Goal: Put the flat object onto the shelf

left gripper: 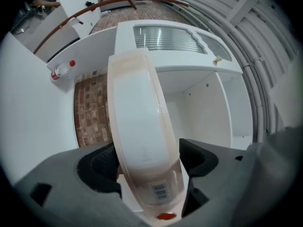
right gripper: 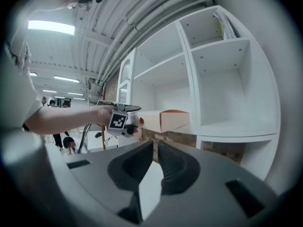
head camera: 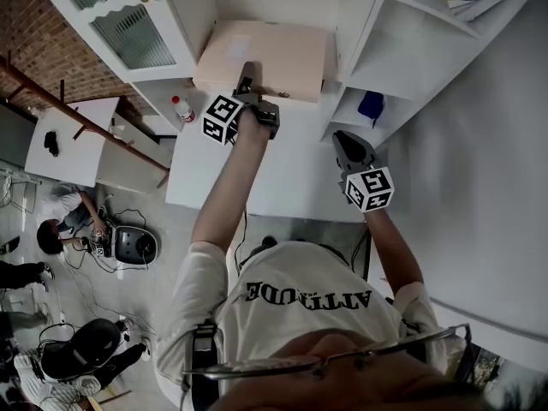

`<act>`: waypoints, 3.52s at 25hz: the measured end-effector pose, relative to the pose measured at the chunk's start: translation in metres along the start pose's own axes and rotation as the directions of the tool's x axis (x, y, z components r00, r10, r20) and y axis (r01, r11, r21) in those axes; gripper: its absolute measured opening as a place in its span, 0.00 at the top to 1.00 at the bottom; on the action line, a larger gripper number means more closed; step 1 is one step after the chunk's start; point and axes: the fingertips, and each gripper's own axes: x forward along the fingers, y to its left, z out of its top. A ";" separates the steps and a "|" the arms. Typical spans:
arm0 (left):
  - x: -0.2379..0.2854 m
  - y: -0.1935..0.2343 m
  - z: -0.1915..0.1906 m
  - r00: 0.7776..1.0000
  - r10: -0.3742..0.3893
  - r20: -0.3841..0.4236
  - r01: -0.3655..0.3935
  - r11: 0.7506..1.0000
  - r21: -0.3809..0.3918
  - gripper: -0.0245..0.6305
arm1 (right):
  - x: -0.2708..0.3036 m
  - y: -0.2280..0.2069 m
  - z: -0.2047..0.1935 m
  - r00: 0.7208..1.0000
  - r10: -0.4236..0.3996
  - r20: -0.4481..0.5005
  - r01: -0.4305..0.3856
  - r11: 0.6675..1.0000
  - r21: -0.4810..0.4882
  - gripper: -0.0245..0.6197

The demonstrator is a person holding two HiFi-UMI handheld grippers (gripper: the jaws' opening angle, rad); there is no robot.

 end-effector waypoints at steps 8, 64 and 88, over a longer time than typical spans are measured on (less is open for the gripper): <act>-0.017 -0.007 -0.013 0.964 -0.135 -0.230 0.158 0.984 0.083 0.38 | 0.030 0.004 0.026 0.999 0.031 0.035 -0.032 0.999 0.015 0.91; 0.025 -0.011 0.006 0.928 0.124 -0.350 0.226 0.560 0.797 0.38 | 0.158 -0.077 0.050 0.980 -0.195 -0.046 0.198 0.978 0.059 0.80; -0.056 -0.028 0.035 0.919 0.054 -0.389 0.333 0.421 0.844 0.38 | 0.084 -0.047 0.067 0.988 -0.136 0.070 0.138 0.990 -0.019 0.86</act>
